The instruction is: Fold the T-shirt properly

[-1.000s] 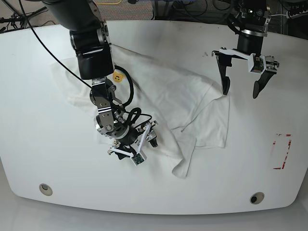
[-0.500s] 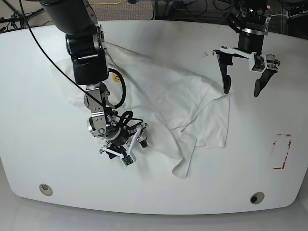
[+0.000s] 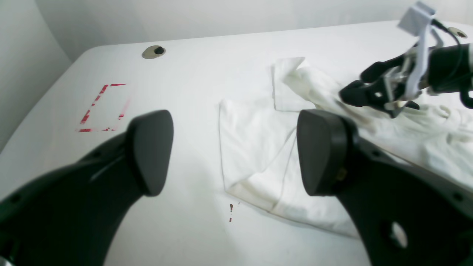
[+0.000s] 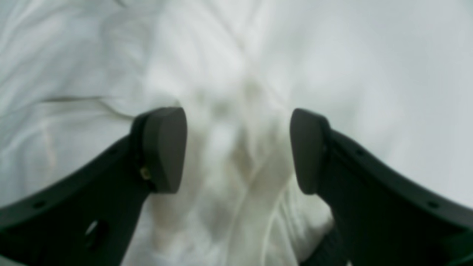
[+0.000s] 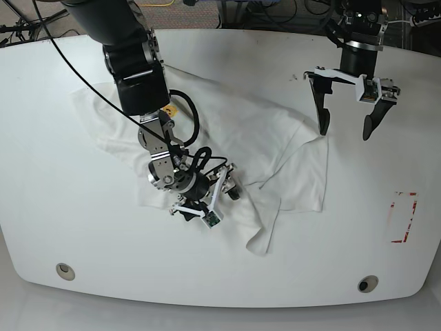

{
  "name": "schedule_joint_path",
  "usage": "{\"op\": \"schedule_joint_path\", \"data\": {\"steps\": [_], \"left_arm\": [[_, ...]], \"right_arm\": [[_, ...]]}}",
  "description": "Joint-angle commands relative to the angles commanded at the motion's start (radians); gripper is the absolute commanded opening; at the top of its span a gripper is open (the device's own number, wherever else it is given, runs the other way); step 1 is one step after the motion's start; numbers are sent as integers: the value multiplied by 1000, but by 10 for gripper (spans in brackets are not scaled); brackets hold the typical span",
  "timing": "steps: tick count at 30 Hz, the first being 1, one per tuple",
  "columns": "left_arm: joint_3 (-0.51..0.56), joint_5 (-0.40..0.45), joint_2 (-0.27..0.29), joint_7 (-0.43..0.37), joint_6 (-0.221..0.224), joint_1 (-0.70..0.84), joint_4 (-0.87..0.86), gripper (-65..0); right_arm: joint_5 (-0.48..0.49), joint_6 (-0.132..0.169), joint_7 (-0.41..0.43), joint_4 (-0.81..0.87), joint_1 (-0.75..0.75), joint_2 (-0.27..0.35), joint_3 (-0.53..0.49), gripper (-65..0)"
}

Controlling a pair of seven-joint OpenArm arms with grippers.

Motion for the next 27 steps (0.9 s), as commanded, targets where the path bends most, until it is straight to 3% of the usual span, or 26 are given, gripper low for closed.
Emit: {"op": "schedule_joint_path", "data": {"steps": [11,27], "left_arm": [[1,-4,1,-1,0,-4,2,-158],[-2,-3,0,-4,0,-2,13,-161]], "right_arm": [[-1,-7,-4,62,-12,4,5,-225],[-10,-3,6,-70,23,-15,11,-226]]}}
